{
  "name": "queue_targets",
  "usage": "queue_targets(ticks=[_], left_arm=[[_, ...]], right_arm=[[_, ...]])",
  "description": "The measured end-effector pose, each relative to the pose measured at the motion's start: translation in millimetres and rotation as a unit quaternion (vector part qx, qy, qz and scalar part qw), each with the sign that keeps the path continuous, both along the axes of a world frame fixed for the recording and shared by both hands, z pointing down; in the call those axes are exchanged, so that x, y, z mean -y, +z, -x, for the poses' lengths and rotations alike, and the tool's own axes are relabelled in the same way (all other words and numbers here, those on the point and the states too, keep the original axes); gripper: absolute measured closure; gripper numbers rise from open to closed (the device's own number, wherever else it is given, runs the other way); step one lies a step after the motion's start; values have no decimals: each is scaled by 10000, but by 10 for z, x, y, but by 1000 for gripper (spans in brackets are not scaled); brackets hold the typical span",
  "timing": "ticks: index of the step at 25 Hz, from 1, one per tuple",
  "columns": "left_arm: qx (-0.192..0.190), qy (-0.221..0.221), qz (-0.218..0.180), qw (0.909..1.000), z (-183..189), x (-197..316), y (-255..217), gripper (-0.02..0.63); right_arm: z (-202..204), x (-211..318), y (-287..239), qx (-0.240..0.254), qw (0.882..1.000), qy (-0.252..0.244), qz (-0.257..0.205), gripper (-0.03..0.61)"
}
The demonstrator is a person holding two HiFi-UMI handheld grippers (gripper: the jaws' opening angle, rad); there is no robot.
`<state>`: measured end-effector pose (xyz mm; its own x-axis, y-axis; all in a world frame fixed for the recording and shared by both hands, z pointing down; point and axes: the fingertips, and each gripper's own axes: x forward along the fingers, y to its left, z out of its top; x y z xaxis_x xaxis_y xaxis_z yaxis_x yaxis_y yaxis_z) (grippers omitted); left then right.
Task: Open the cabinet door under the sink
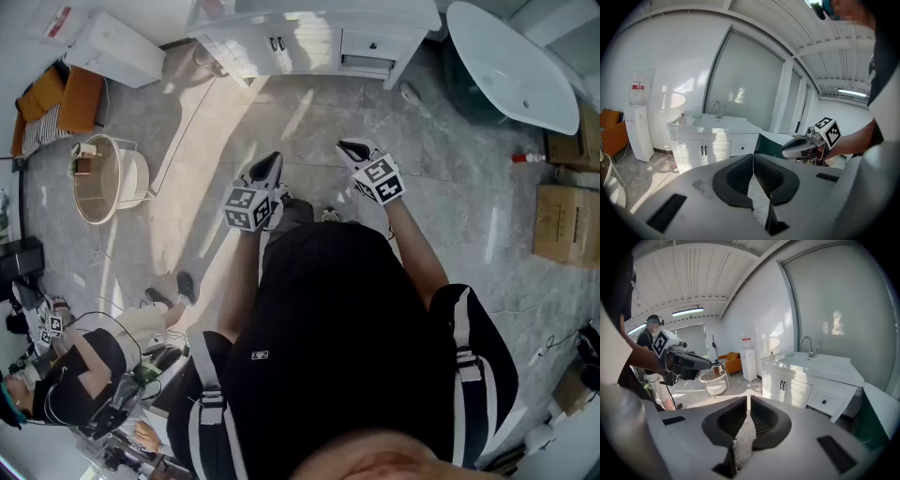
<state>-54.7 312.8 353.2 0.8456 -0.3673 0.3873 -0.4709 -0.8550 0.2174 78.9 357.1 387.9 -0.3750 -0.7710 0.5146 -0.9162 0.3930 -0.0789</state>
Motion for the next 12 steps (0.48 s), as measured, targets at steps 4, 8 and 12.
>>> queue_targets(ticks=[4,8,12], left_arm=[[6,19,0,10000,-8,20,1,598],[-12,3,4,10000,13,47,-10,598],[-50,-27,57,10000,57,99,14,598]], right_arm=[[-23,-5,36,-13,10000,26,24,500],[-15,-10,51,-41,10000,10,71,500],[-1,19,69,-74,9999,43,94,500]])
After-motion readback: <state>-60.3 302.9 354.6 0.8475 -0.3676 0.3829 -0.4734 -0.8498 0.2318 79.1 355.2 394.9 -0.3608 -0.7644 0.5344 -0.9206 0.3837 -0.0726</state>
